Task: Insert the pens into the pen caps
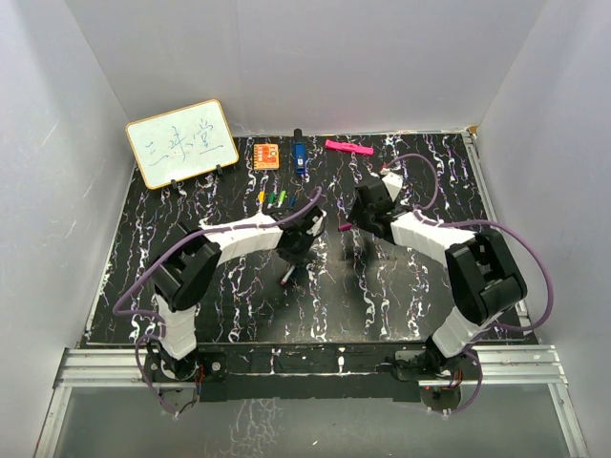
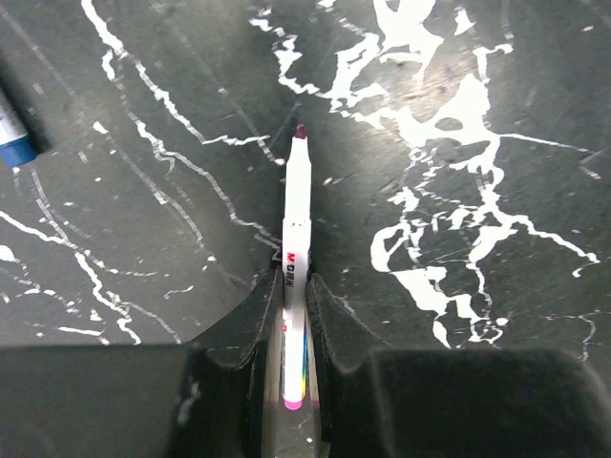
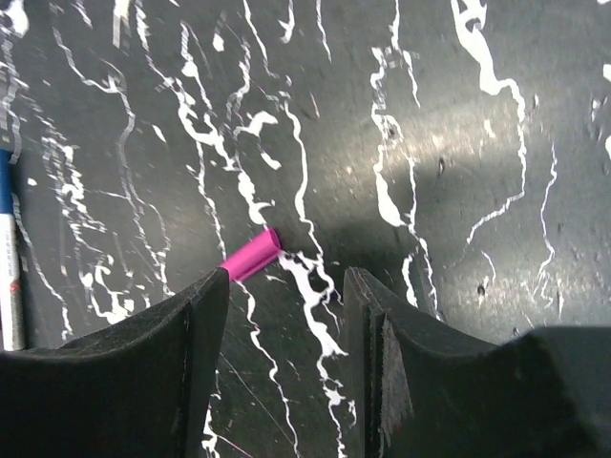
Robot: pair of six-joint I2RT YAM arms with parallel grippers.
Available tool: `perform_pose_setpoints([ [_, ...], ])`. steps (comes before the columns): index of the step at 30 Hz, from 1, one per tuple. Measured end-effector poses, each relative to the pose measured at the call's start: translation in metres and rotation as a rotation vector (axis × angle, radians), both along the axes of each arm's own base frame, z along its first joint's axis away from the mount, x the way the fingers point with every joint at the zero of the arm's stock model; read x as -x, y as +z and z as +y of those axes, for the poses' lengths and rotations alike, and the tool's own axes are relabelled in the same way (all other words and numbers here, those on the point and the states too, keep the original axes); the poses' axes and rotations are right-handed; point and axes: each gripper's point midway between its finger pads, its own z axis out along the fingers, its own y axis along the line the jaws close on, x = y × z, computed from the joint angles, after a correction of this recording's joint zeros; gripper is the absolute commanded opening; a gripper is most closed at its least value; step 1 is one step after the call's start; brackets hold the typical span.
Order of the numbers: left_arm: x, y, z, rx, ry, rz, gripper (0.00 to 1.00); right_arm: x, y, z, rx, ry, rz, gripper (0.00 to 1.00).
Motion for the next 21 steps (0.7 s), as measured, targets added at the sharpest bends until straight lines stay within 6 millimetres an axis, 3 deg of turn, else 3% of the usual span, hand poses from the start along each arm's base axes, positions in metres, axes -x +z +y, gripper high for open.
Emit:
perform_pose_setpoints([
  [5,0.001,0.005,0.019,-0.05,0.009,0.008,0.0,0.01,-0.015,0.004,-0.004,-0.013,0.077,0.53],
  [9,0.001,0.027,0.029,-0.06,0.014,-0.014,0.0,0.011,-0.014,0.015,-0.019,-0.008,0.089,0.55],
  [15,-0.01,0.066,0.026,-0.016,0.01,-0.093,0.0,0.008,-0.012,0.032,-0.051,0.002,0.095,0.56],
  [21,-0.013,0.083,0.029,0.005,0.014,-0.124,0.0,-0.003,-0.026,0.04,-0.058,-0.021,0.138,0.57],
])
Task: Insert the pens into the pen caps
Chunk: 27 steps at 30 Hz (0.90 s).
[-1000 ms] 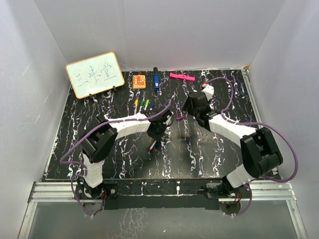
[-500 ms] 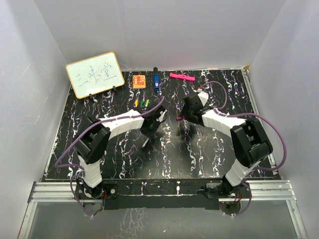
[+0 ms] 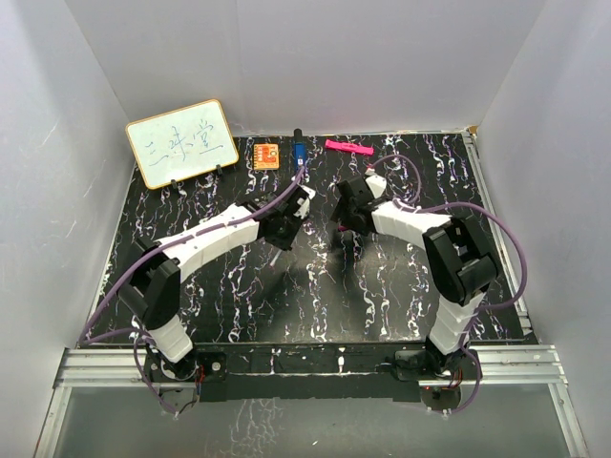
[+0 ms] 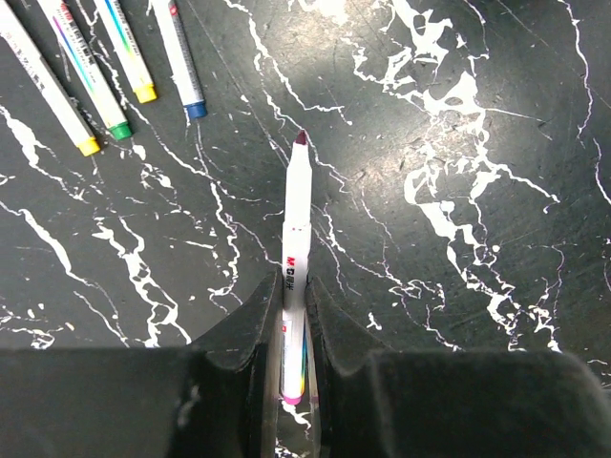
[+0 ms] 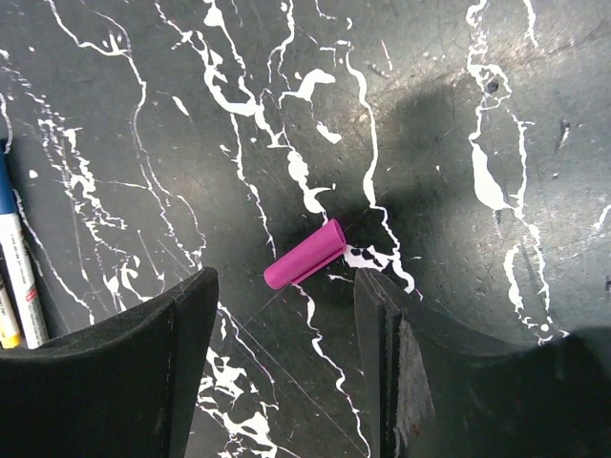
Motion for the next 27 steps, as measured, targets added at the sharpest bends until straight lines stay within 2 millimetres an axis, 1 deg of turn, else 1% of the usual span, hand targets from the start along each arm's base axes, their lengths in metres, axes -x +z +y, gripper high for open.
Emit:
perform_pose_setpoints([
  [5,-0.003,0.01,0.008,-0.001,0.012,-0.023,0.0,0.003,-0.015,0.0,0.011,-0.015,0.053,0.57],
  [8,-0.006,0.016,0.011,0.006,0.019,-0.042,0.0,0.007,-0.018,-0.002,0.019,-0.03,0.079,0.57],
  [11,-0.008,0.02,0.014,0.011,0.026,-0.054,0.0,0.005,-0.016,-0.003,0.024,-0.039,0.084,0.55],
  [15,-0.009,0.021,0.017,0.01,0.028,-0.056,0.0,0.0,-0.014,-0.004,0.043,-0.055,0.088,0.5],
  [18,-0.009,0.02,0.017,0.009,0.026,-0.056,0.0,-0.004,-0.018,-0.003,0.063,-0.063,0.099,0.47],
  [21,-0.008,0.017,0.019,0.004,0.021,-0.052,0.0,-0.007,-0.021,-0.002,0.085,-0.071,0.104,0.46],
  [27,-0.01,0.018,0.019,0.007,0.023,-0.058,0.0,-0.007,-0.024,-0.004,0.135,-0.081,0.113,0.44],
])
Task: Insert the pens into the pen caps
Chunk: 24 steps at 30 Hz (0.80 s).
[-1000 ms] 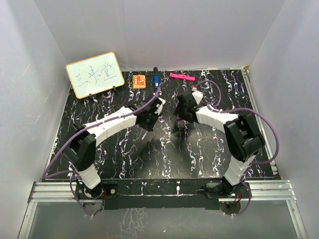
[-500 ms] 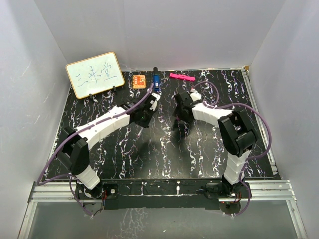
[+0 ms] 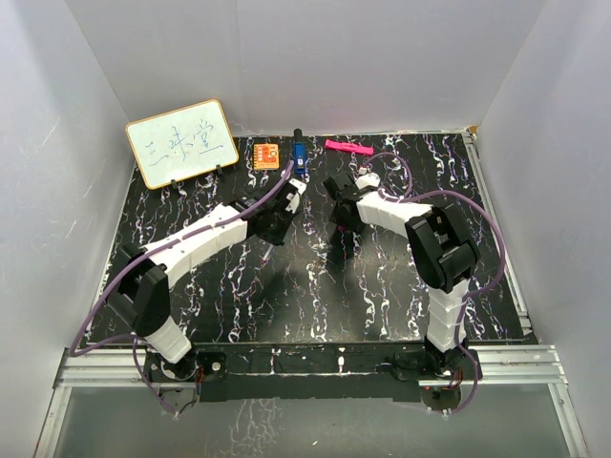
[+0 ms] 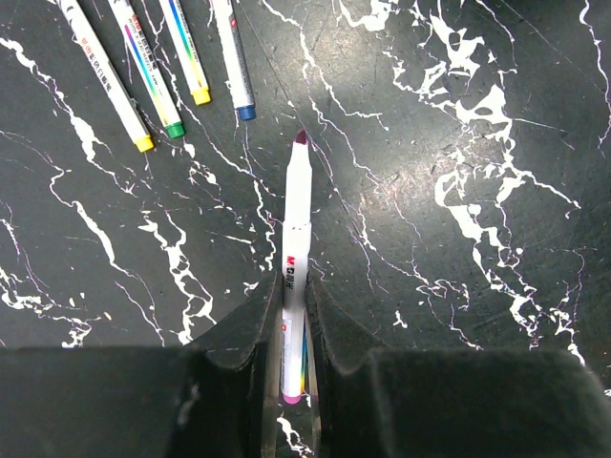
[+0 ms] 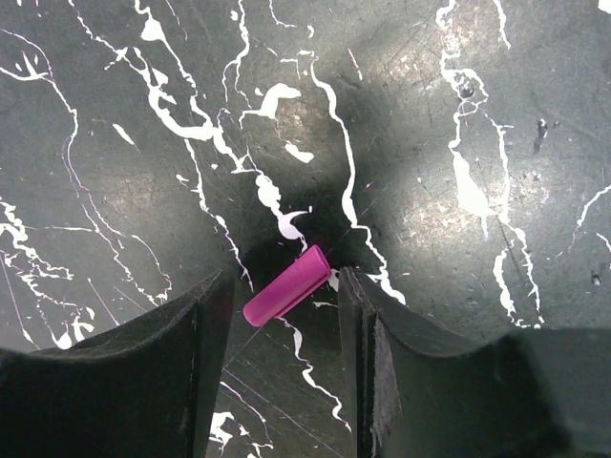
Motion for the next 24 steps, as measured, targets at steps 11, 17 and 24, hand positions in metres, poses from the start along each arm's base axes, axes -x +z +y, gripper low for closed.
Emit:
perform_pose_setpoints([
  [11,-0.002,0.011,0.007,0.025,0.018,-0.03,0.0,0.007,-0.003,-0.003,0.049,0.004,0.019,0.17],
  [17,-0.005,0.012,0.008,0.032,0.027,-0.039,0.0,0.008,-0.004,-0.002,0.083,0.03,0.022,0.18],
  [24,-0.007,0.013,0.007,0.037,0.028,-0.045,0.0,0.011,-0.005,0.001,0.116,0.069,0.022,0.22],
])
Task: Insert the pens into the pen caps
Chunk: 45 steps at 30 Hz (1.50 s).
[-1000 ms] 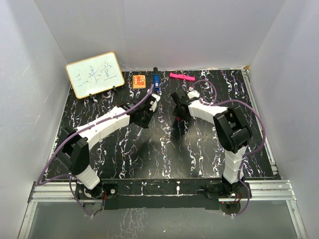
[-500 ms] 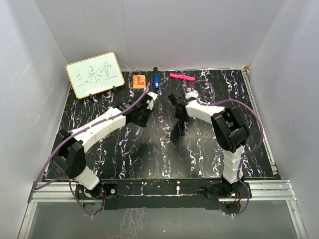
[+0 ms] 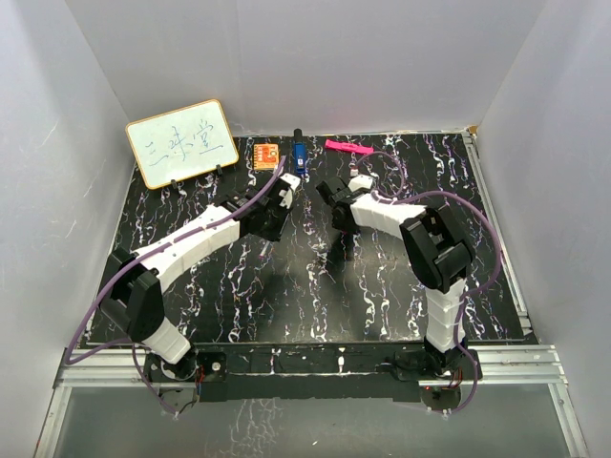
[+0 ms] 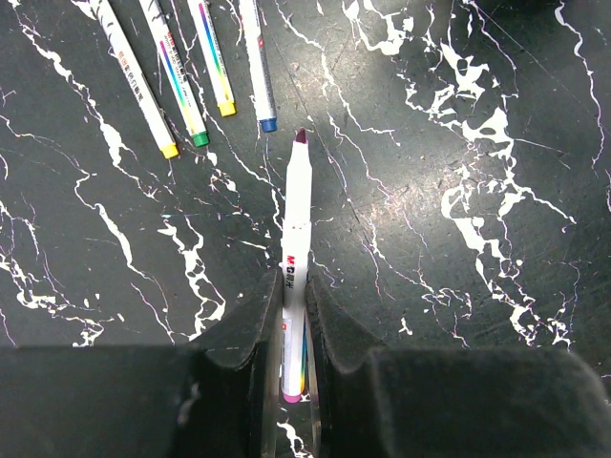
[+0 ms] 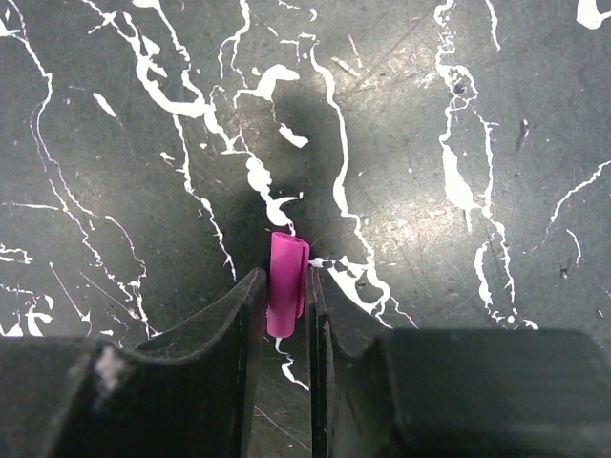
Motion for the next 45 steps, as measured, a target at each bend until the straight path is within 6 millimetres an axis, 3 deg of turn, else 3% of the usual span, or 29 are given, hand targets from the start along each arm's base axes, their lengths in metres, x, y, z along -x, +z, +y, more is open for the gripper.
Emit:
perform_pose_setpoints([
  [5,0.0,0.0,0.0,0.0,0.001,0.001,0.0,0.004,-0.001,0.002,0.018,0.021,-0.001,0.16],
  [9,0.0,0.002,0.0,0.004,0.005,-0.002,0.0,0.004,-0.002,0.003,0.02,0.029,-0.002,0.0],
  [45,0.001,0.005,0.01,0.009,0.057,0.004,0.0,0.003,0.008,0.012,-0.013,0.132,-0.028,0.0],
])
